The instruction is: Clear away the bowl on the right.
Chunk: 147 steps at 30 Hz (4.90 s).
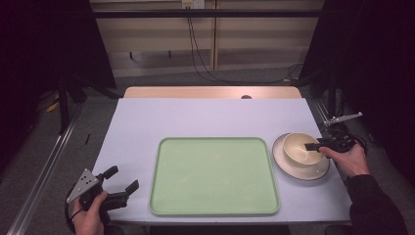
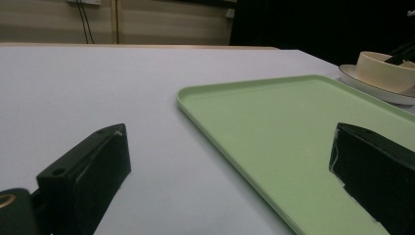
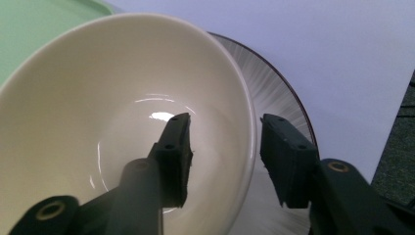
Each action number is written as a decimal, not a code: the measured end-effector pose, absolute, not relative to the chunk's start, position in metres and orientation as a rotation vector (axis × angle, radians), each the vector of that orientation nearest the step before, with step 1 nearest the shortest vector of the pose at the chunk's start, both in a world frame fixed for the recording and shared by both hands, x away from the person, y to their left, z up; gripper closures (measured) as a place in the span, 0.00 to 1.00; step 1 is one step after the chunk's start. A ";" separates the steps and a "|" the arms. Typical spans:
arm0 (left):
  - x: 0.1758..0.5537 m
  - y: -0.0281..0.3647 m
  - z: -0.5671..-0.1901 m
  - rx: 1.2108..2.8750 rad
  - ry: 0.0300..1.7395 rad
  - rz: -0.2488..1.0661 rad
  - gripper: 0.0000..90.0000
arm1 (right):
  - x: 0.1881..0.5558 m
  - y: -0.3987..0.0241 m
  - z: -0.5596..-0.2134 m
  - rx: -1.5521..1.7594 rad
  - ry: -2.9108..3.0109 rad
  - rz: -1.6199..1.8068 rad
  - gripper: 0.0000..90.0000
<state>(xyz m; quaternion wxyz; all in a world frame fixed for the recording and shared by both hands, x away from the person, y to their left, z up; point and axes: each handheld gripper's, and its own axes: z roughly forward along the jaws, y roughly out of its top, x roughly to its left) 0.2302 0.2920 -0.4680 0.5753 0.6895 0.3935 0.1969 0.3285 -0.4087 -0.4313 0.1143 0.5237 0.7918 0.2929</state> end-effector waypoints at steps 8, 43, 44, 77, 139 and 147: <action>0.230 0.293 -0.468 1.615 0.921 0.456 0.02 | 0.331 -0.407 -0.436 1.549 2.364 0.813 0.70; 0.230 0.292 -0.468 1.613 0.928 0.462 0.02 | 0.336 -0.407 -0.440 1.687 2.357 0.813 0.93; 0.230 0.292 -0.468 1.613 0.928 0.462 0.02 | 0.336 -0.407 -0.440 1.691 2.355 0.815 0.93; 0.229 0.293 -0.468 1.615 0.925 0.466 0.02 | 0.331 -0.408 -0.433 1.667 2.350 0.939 0.93; 0.230 0.292 -0.468 1.616 0.929 0.462 0.02 | 0.318 -0.382 -0.370 1.457 2.324 1.306 0.93; 0.230 0.292 -0.468 1.616 0.929 0.462 0.02 | 0.327 -0.366 -0.369 1.426 2.378 1.274 0.93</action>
